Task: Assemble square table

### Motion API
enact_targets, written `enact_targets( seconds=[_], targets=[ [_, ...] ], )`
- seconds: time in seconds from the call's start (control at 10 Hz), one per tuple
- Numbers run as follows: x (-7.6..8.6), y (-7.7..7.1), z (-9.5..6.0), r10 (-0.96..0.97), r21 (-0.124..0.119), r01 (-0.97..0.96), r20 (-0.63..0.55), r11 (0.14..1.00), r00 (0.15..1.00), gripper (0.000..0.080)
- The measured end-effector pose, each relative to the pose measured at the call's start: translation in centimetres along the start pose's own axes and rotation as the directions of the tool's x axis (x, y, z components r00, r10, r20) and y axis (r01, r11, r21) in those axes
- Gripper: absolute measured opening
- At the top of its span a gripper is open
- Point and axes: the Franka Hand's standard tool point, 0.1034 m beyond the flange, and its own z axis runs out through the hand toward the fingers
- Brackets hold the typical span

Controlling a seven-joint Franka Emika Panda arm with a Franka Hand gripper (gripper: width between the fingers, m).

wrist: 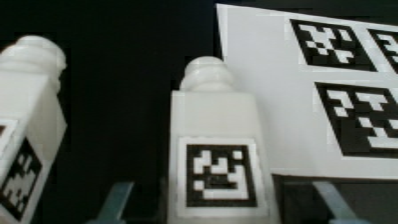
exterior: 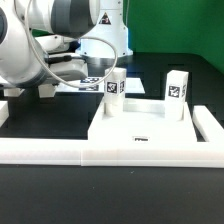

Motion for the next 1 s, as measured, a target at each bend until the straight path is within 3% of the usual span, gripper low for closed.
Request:
enact_targets(
  seconds=[1.0],
  targets=[
    [0.08, -0.38, -0.11, -0.031, -0.003, 0.031, -0.002, 1.000, 1.000, 0.0290]
  ],
)
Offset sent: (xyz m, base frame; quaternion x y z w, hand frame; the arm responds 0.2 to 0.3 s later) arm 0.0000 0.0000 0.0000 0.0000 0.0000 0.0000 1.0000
